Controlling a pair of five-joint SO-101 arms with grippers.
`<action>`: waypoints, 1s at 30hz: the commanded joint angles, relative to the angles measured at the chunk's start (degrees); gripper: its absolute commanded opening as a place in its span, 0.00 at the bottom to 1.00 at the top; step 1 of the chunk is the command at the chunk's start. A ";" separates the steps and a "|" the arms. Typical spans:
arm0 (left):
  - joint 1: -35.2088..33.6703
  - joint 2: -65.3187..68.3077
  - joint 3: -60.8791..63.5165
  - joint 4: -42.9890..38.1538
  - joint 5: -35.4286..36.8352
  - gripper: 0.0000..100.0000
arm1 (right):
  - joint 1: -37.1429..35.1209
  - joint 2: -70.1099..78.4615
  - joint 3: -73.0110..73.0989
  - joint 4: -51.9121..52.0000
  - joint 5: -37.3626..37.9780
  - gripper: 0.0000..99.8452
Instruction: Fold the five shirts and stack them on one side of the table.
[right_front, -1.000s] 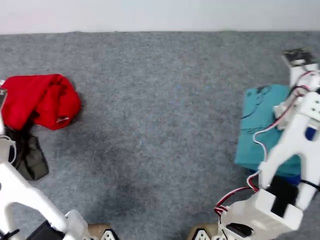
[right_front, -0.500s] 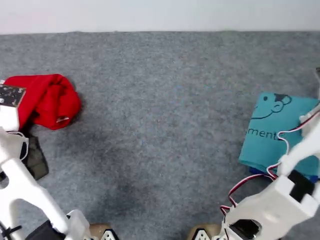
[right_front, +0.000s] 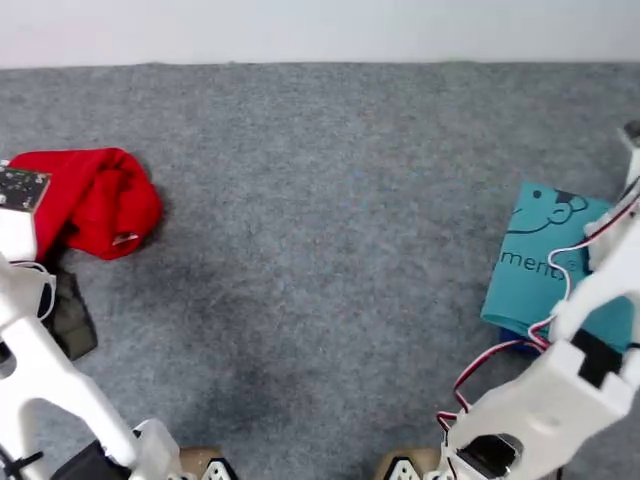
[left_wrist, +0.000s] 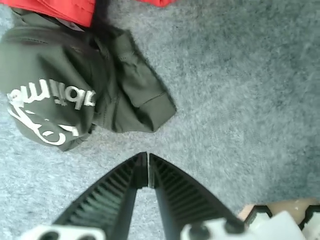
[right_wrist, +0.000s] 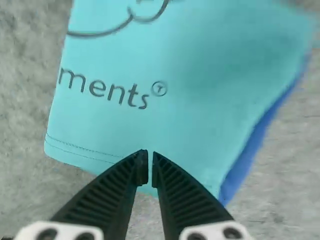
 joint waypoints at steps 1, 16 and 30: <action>0.09 -2.11 -3.56 1.67 0.00 0.02 | 3.56 2.86 0.35 2.33 -0.26 0.01; 1.23 -5.98 -3.65 1.23 0.35 0.02 | 10.33 -6.64 0.53 2.68 5.71 0.01; 2.20 9.67 -3.56 -2.55 0.35 0.17 | -4.53 -34.07 32.62 2.68 -2.37 0.01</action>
